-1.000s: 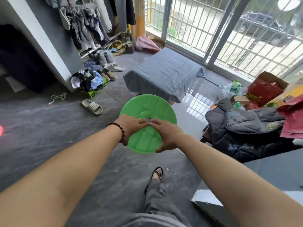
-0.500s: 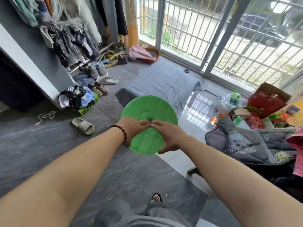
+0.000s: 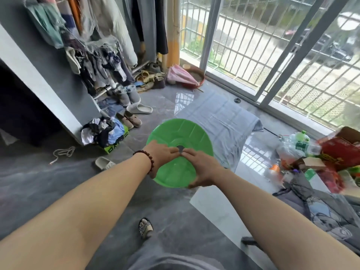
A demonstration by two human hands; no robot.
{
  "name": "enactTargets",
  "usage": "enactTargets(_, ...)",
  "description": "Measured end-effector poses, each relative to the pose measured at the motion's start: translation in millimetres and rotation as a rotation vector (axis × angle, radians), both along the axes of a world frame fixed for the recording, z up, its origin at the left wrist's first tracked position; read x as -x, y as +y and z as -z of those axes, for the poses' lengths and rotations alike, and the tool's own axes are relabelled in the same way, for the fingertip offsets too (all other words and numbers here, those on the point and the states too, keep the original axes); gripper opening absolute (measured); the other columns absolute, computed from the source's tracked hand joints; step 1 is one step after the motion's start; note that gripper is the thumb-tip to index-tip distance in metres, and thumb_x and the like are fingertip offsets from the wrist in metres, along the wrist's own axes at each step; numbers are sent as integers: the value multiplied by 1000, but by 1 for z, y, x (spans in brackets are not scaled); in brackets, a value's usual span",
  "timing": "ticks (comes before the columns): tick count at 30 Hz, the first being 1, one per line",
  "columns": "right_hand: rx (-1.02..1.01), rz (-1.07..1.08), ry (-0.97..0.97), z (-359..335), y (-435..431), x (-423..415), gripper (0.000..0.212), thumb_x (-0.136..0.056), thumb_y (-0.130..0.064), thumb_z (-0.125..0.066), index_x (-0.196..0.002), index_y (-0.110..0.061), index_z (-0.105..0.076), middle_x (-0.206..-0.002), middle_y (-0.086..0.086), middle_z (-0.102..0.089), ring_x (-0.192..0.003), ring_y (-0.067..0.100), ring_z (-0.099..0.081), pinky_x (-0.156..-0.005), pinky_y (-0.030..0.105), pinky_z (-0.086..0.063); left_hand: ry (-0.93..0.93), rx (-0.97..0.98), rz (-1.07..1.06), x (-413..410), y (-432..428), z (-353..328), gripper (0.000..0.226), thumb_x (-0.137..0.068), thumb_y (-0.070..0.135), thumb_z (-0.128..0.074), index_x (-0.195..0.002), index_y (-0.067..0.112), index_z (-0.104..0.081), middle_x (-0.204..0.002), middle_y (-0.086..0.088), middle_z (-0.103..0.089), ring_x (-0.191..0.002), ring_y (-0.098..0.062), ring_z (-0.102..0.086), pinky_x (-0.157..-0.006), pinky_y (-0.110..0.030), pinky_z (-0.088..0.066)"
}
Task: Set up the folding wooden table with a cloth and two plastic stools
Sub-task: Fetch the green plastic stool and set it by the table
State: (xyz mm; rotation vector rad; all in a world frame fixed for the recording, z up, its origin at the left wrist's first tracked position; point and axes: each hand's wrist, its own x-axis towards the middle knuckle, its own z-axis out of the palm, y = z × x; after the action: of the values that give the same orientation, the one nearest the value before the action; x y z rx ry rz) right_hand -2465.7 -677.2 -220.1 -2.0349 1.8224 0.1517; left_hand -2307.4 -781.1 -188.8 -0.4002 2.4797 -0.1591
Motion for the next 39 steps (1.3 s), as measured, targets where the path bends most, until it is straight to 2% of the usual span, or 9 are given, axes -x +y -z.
enactTargets(4,28,-33,7,-10,-85,-12,113,-59,-45,-85,-149,-16,-22,-154,-2,-20,-130,24,-37,-111,35,-33,35,58,-16,-18,-76,-13,114,-67,33,-79,-150,23,0,-149,9,-20,-120,-19,-48,-87,-38,-45)
enactTargets(8,84,-28,-9,-13,-146,-30,113,-59,-46,-84,-149,-17,-23,-154,-5,-21,-129,23,-38,-109,34,-36,33,95,-23,-35,-139,-18,118,-67,32,-78,-149,25,5,-153,11,-13,-118,-19,-50,-89,-38,-48)
enactTargets(16,-6,-78,-23,-2,-236,-24,117,-58,-43,-86,-150,-16,-19,-156,-2,-20,-133,24,-36,-111,33,-32,28,28,-52,-34,-224,0,114,-68,33,-77,-150,26,2,-152,13,-13,-118,-19,-49,-87,-39,-47)
enactTargets(23,45,-81,-35,5,-349,11,114,-62,-45,-83,-151,-21,-16,-156,-5,-19,-131,22,-38,-107,32,-33,28,40,-83,1,-338,6,115,-66,32,-78,-150,26,2,-155,13,-7,-117,-20,-50,-85,-40,-48)
enactTargets(30,79,-93,-47,-6,-460,62,117,-61,-46,-83,-151,-22,-13,-156,-7,-16,-132,23,-36,-109,34,-34,8,83,-106,51,-447,-8,115,-67,30,-78,-149,25,2,-155,12,-12,-117,-20,-51,-86,-39,-47)
enactTargets(34,65,-98,-39,-5,-506,86,117,-62,-46,-83,-152,-22,-13,-157,-8,-13,-134,22,-34,-110,34,-33,-28,70,-110,77,-489,-13,114,-69,29,-78,-150,22,2,-156,11,-8,-122,-21,-46,-89,-39,-45)
enactTargets(39,55,-64,-48,4,-552,113,116,-63,-47,-82,-152,-22,-13,-156,-8,-14,-133,21,-34,-110,33,-32,-24,54,-70,105,-543,-3,114,-68,35,-79,-150,22,0,-154,12,-12,-118,-21,-48,-87,-39,-47)
